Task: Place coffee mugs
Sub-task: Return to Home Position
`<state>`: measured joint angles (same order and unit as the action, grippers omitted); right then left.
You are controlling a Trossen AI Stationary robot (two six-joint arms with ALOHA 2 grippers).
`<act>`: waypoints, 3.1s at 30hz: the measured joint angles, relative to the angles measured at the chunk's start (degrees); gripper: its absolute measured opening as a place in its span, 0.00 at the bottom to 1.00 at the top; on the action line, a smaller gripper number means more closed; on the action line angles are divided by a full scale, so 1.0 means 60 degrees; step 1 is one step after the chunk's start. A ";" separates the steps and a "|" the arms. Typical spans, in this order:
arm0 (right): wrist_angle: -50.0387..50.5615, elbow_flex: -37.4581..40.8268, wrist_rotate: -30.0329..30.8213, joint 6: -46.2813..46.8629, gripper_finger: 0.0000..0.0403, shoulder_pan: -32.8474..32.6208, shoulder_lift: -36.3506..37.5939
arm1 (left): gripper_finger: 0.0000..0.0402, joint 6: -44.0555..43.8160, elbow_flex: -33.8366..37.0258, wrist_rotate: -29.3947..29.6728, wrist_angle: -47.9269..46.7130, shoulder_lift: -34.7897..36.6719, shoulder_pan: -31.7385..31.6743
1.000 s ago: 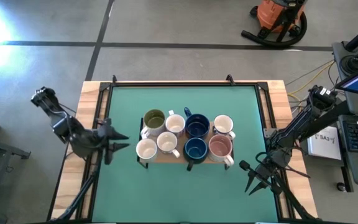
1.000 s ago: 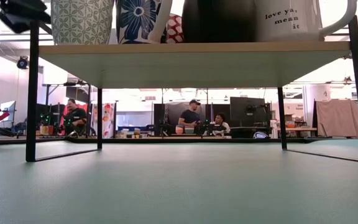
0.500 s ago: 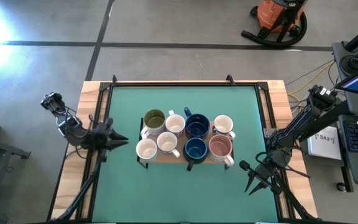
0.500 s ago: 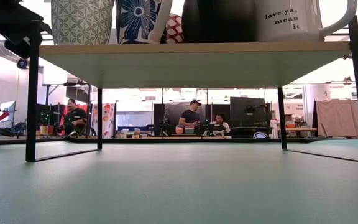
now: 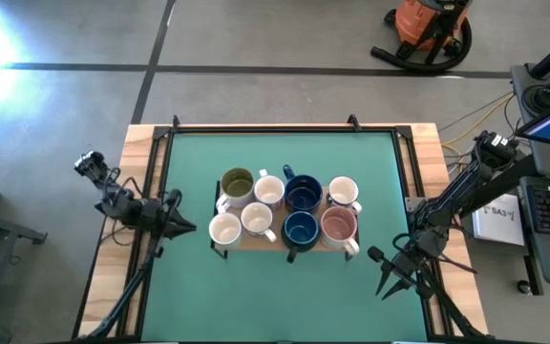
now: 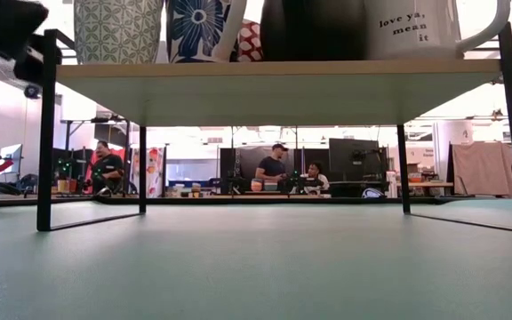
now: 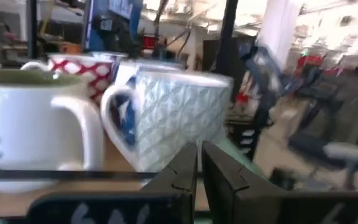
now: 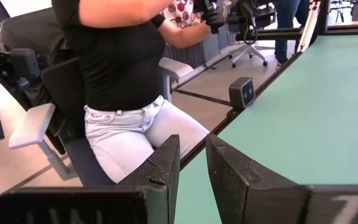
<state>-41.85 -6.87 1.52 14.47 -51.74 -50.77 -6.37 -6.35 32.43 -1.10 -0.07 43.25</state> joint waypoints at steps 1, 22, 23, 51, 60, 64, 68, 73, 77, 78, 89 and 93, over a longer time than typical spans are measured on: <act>-0.0003 0.0000 0.0011 -0.0009 0.17 0.0003 -0.0002 | 0.01 0.0193 0.0162 0.0004 0.0093 -0.0023 -0.0022; 0.0216 0.0000 0.0001 -0.0002 0.17 0.0003 -0.0002 | 0.00 0.1078 0.0957 0.0763 0.0928 -0.0040 -0.0049; 0.0216 0.0000 0.0000 -0.0005 0.17 0.0003 -0.0002 | 0.00 0.1068 0.0944 0.0763 0.0923 -0.0071 -0.0049; 0.0216 0.0000 0.0001 0.0001 0.17 0.0003 -0.0002 | 0.00 0.1047 0.0757 0.0752 0.0815 -0.0180 -0.0049; 0.0274 0.0004 0.0000 0.0000 0.17 0.0003 0.0313 | 0.00 0.1045 0.0757 0.0746 0.0815 -0.0180 -0.0049; 0.0248 0.0145 0.0003 0.0117 0.17 0.0000 0.0802 | 0.00 0.1045 0.0757 0.0745 0.0815 -0.0180 -0.0049; 0.0225 0.0617 0.0001 0.0880 0.17 0.0003 0.1586 | 0.00 0.1045 0.0757 0.0745 0.0816 -0.0180 -0.0049; 0.0708 0.1027 0.0231 -0.0941 0.17 0.0021 0.2672 | 0.00 0.1042 0.0757 0.0745 0.0812 -0.0180 -0.0049; 0.0554 0.1031 0.0530 -0.4223 0.17 0.0025 0.3262 | 0.00 0.1042 0.0757 0.0745 0.0815 -0.0180 -0.0049; 0.0540 0.1031 0.0526 -0.4876 0.17 0.0025 0.3401 | 0.00 0.1042 0.0757 0.0745 0.0815 -0.0180 -0.0049; 0.0672 0.1035 0.0507 -0.5413 0.17 0.0754 0.4417 | 0.00 0.1042 0.0757 0.0745 0.0815 -0.0180 -0.0049; 0.0779 0.1035 0.0497 -0.4880 0.17 0.1361 0.4820 | 0.00 0.1042 0.0757 0.0745 0.0815 -0.0180 -0.0049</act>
<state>-37.18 -0.67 4.50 -14.81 -43.58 -21.85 -0.12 -1.80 36.91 3.79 -1.15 42.96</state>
